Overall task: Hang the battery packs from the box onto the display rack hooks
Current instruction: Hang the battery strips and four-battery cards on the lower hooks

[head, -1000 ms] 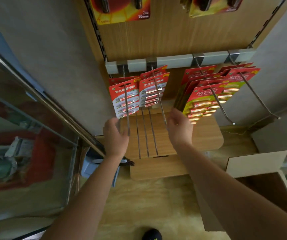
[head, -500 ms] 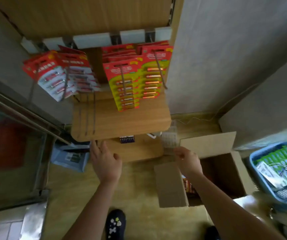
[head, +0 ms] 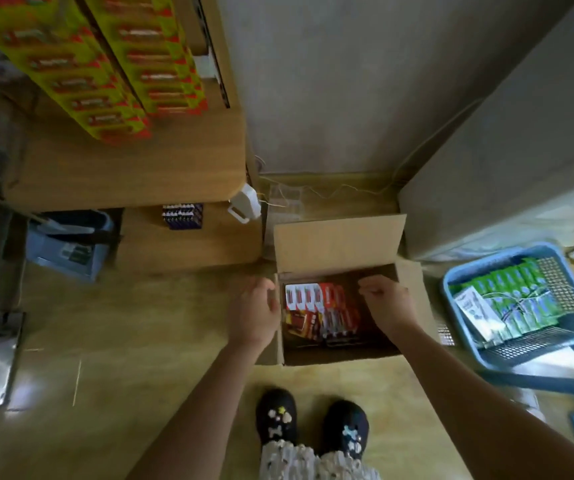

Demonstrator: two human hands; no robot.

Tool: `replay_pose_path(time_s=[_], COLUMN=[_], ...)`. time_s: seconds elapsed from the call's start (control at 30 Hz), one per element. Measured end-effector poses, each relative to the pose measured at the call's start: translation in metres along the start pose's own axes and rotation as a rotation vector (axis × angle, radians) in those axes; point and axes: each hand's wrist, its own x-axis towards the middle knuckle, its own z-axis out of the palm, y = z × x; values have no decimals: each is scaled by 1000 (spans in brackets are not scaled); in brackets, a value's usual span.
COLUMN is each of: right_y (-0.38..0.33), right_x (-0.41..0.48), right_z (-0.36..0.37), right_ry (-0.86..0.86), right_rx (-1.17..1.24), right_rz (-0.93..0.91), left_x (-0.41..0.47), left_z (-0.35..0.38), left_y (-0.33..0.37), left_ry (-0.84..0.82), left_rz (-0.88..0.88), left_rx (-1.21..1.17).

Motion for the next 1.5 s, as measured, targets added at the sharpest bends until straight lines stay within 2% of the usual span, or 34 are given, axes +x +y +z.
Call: replay_pose_path(time_s=[0.13, 0.27, 0.43, 0.57, 0.87, 0.97, 1.1, 1.2, 1.3, 1.37, 1.5], right_y=[45, 91, 156, 190, 232, 240, 247, 246, 236, 221, 180], right_x=[34, 68, 119, 163, 245, 260, 265, 262, 250, 231, 174], right_z=[27, 60, 108, 137, 192, 205, 217, 215, 197, 177, 123], right_ry=[-17, -31, -87, -180, -451, -461, -459, -414, -364, -267, -40], right_rx=[18, 25, -30, -92, -323, -417, -501, -465, -303, -255, -370], right_rz=[35, 66, 116, 214, 257, 270, 307, 341, 375, 338, 188], left_x=[28, 61, 93, 122, 195, 209, 213, 211, 200, 182, 140], left_z=[57, 120, 209, 263, 352, 367, 374, 364, 343, 322, 263], left_y=[0, -18, -46, -63, -92, -96, -102, -100, -87, -70, -39], left_ry=[-171, -140, -183, -195, -269, -274, -126, -75, -110, -124, -66], left_rz=[76, 103, 131, 129, 146, 103, 209, 183, 130, 105, 57], left_rx=[-13, -4, 40, 118, 279, 347, 588, 627, 614, 544, 362])
